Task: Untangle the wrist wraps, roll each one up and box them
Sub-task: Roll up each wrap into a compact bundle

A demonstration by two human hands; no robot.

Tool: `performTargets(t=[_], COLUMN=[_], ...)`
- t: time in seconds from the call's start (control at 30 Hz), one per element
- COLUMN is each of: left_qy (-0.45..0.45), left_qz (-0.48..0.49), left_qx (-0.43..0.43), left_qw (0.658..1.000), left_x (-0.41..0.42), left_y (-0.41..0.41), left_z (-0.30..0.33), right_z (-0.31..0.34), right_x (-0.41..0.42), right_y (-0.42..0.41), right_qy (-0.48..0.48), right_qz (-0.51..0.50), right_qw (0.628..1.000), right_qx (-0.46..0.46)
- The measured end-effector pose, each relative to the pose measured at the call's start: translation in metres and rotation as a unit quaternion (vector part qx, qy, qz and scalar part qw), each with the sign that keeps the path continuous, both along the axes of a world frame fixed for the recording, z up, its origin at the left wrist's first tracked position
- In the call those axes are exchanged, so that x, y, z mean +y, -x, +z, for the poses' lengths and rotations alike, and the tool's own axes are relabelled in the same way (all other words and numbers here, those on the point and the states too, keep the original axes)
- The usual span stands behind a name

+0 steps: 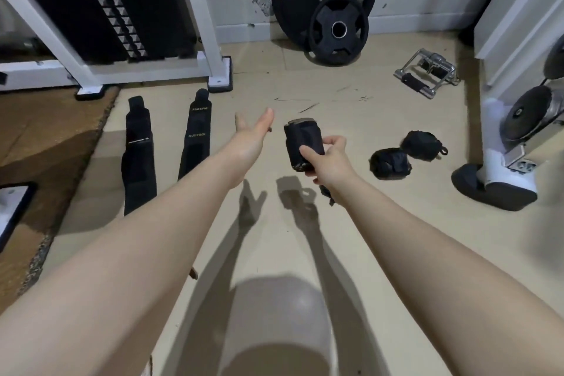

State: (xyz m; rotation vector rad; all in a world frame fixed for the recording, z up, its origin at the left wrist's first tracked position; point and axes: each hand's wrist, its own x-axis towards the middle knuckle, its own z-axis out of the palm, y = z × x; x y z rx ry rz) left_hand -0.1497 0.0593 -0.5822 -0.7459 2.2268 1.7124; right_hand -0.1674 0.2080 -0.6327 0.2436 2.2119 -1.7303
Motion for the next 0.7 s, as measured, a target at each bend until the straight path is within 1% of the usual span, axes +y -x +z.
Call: performTargets(t=[0.03,0.07,0.13,0.23,0.37,0.43,0.5,0.53,0.57,0.6,0.63,0.67,0.7], left_qy=[0.052,0.075,0.096,0.153,0.189,0.178,0.168,0.166,0.165,0.166,0.171,0.179,0.192], left_qz=[-0.013,-0.021,-0.025,-0.03,-0.007,0.009,0.02,0.023,0.025,0.028,0.027,0.027,0.023], left_qx=[-0.009,-0.025,-0.059,-0.108,-0.145,-0.148,-0.136,-0.127,-0.114,-0.101,-0.089,-0.083,-0.084], left_qw=[0.999,0.997,0.993,0.982,0.971,0.973,0.976,0.978,0.979,0.981,0.981,0.98,0.978], left_x=[-0.014,-0.029,-0.058,-0.094,-0.133,-0.143,-0.15,-0.153,-0.154,-0.155,-0.157,-0.159,-0.163], left_y=[0.0,-0.001,-0.002,-0.006,-0.016,-0.025,-0.031,-0.032,-0.033,-0.034,-0.033,-0.033,-0.033], left_z=[-0.019,-0.04,-0.085,-0.144,-0.2,-0.216,-0.226,-0.23,-0.233,-0.234,-0.237,-0.239,-0.243], right_z=[-0.027,-0.053,-0.1,-0.156,-0.194,-0.202,-0.207,-0.208,-0.21,-0.211,-0.209,-0.205,-0.203], right_x=[-0.003,-0.006,-0.01,-0.016,-0.025,-0.023,-0.024,-0.026,-0.03,-0.035,-0.043,-0.054,-0.068], right_y=[0.004,0.006,0.008,0.009,0.015,0.02,0.025,0.029,0.032,0.034,0.033,0.027,0.021], right_qy=[-0.017,-0.031,-0.053,-0.049,-0.024,-0.017,-0.045,-0.081,-0.138,-0.222,-0.337,-0.443,-0.501], right_qz=[-0.027,-0.049,-0.064,-0.059,-0.088,-0.119,-0.111,-0.087,-0.053,-0.008,0.031,0.047,0.053], right_qw=[0.999,0.998,0.994,0.992,0.99,0.987,0.99,0.991,0.988,0.974,0.941,0.895,0.857], right_qx=[-0.019,-0.037,-0.066,-0.103,-0.11,-0.105,-0.079,-0.062,-0.045,-0.032,-0.013,0.035,0.11])
